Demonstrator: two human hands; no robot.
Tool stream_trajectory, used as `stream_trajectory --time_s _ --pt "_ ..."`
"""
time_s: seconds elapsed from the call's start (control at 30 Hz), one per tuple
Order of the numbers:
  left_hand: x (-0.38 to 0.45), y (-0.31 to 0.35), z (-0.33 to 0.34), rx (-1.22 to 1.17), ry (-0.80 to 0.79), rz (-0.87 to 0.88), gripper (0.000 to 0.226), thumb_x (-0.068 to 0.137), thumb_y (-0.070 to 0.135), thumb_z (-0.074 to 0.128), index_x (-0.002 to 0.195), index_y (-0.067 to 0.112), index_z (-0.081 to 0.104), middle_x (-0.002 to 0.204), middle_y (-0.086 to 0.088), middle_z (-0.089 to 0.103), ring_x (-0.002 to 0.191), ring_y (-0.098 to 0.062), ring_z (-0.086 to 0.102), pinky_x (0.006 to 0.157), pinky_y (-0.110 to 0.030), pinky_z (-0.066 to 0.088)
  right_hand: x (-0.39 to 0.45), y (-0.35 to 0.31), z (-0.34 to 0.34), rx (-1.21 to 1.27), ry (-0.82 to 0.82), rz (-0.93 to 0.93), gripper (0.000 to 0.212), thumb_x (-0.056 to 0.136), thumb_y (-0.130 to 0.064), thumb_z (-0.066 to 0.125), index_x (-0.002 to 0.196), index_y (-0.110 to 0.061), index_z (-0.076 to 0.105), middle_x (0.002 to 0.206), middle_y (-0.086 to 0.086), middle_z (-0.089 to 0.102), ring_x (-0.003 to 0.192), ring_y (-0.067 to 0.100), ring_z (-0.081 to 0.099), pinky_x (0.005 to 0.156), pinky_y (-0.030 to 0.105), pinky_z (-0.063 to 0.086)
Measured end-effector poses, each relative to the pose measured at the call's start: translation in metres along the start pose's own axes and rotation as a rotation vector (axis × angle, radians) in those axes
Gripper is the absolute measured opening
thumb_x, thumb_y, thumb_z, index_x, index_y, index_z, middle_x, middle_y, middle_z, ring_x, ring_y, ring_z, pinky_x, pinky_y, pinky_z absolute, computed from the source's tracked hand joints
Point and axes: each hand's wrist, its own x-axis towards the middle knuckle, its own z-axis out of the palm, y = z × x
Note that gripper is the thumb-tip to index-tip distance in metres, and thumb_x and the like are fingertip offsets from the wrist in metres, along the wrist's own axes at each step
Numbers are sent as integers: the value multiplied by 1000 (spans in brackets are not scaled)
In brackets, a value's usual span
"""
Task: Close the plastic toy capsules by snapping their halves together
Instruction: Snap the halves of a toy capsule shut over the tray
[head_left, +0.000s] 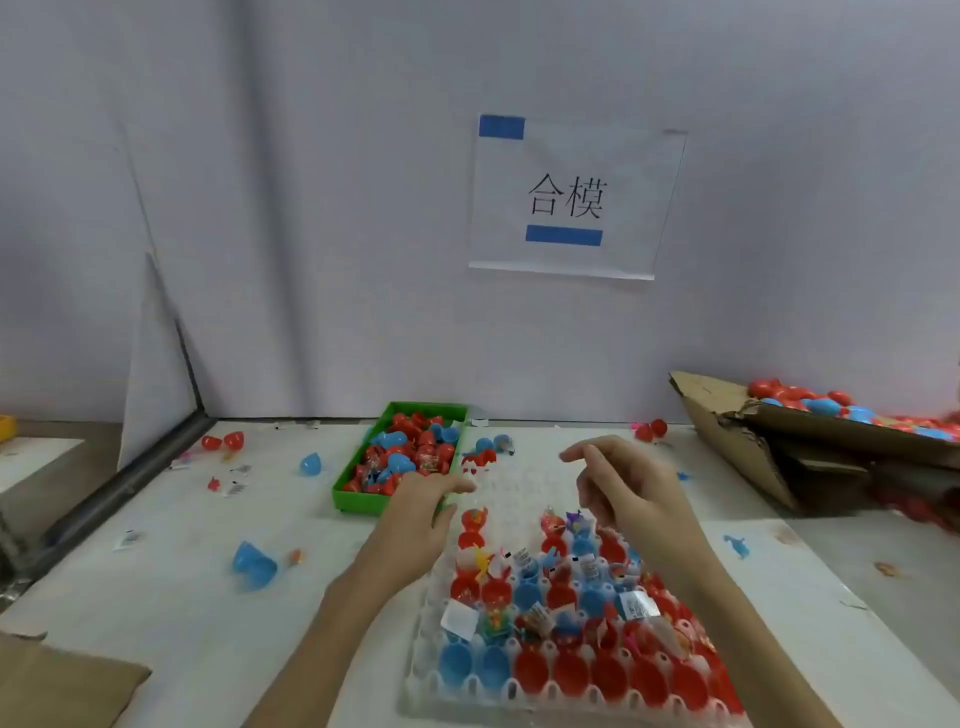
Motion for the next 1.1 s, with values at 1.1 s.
stream_trajectory --time_s 1.1 --pt "-5 -8 7 -12 -18 103 42 103 0 51 138 18 67 136 8 58 131 -9 49 118 -29 37 17 51 11 -706 -46 41 31 105 -13 55 129 -26 69 114 -7 60 92 3 58 84 12 48"
